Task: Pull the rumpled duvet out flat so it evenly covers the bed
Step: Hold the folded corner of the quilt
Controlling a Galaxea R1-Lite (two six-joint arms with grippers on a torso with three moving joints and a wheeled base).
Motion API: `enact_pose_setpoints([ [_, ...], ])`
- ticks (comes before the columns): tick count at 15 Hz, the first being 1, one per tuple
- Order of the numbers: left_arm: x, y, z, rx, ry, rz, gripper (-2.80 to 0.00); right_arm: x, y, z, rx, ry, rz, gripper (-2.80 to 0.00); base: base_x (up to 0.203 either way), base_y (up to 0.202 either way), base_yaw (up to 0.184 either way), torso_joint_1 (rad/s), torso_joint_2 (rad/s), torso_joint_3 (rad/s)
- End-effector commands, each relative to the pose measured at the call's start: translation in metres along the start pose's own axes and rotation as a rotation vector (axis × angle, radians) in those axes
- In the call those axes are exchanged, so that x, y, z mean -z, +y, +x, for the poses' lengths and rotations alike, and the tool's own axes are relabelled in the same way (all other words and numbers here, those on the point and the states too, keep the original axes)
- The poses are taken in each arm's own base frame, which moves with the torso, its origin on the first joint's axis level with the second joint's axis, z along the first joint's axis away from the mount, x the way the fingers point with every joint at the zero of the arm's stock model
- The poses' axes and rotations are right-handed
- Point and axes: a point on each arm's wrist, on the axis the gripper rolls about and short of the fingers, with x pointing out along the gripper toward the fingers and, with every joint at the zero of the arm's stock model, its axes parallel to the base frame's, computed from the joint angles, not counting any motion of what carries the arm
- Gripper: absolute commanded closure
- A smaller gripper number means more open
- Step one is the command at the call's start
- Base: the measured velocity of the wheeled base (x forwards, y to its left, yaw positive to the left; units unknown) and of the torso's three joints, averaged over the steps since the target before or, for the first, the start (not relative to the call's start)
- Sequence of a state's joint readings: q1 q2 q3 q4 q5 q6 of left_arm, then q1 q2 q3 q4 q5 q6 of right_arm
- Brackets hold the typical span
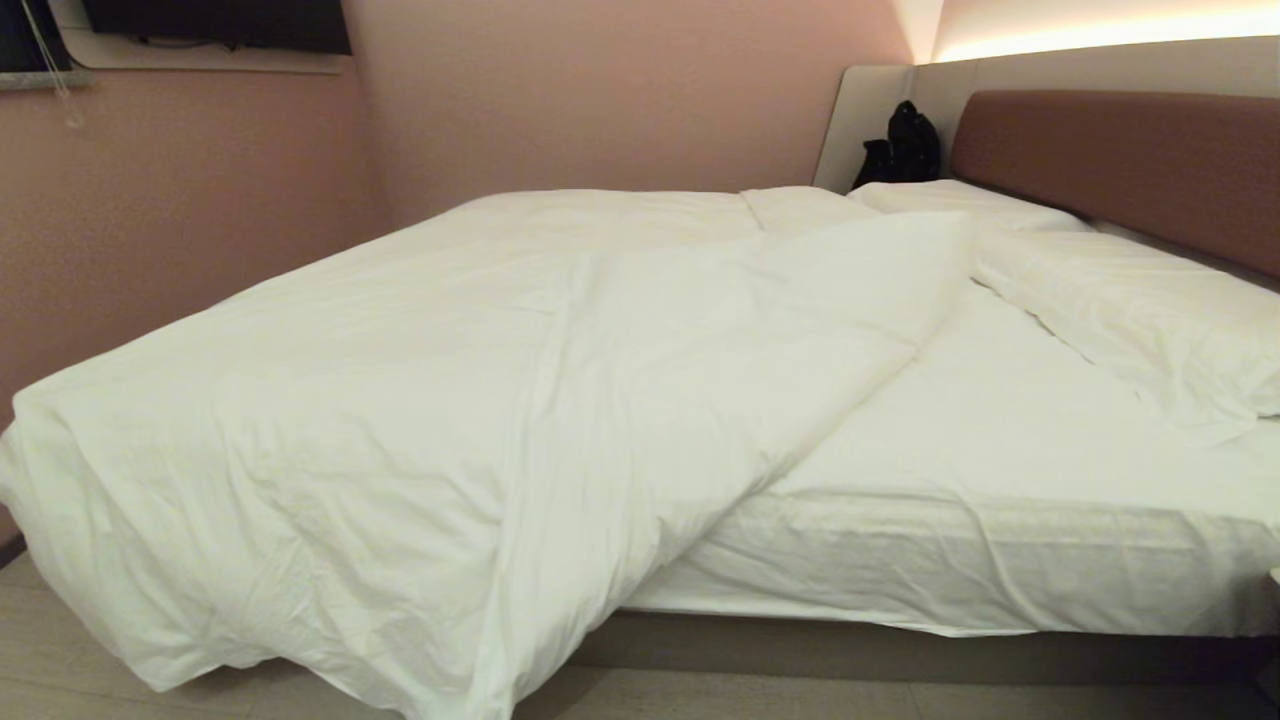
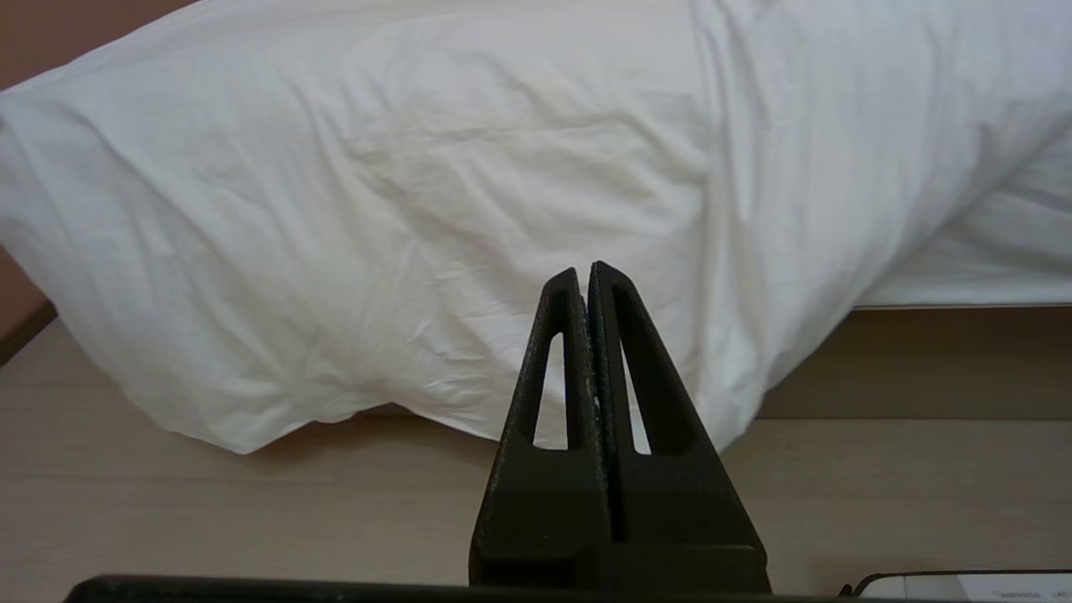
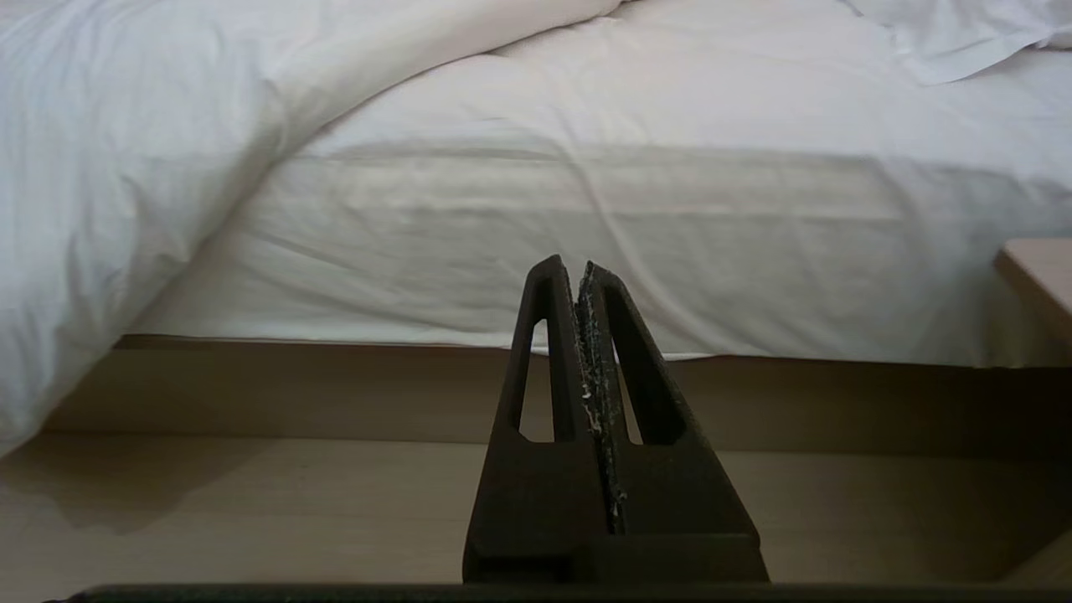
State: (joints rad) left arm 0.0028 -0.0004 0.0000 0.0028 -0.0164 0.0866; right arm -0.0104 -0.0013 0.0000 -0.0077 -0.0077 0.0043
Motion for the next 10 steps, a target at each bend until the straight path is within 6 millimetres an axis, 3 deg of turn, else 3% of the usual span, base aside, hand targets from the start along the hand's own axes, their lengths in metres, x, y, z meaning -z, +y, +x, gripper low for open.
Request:
enact_pose_setpoints([
  [1, -0.0001, 0.0, 0.0, 0.0, 0.0, 0.001, 0.0, 0.0, 0.0, 0.0001, 0.0, 0.001, 0.0, 0.0, 0.0, -0.193, 0.001, 0.004, 0.01, 0.002],
  [10, 0.0, -0.0001, 0.0, 0.002, 0.001, 0.002, 0.0, 0.0, 0.0, 0.0001, 0.0, 0.001, 0.0, 0.0, 0.0, -0.194, -0.001, 0.004, 0.0, 0.0],
])
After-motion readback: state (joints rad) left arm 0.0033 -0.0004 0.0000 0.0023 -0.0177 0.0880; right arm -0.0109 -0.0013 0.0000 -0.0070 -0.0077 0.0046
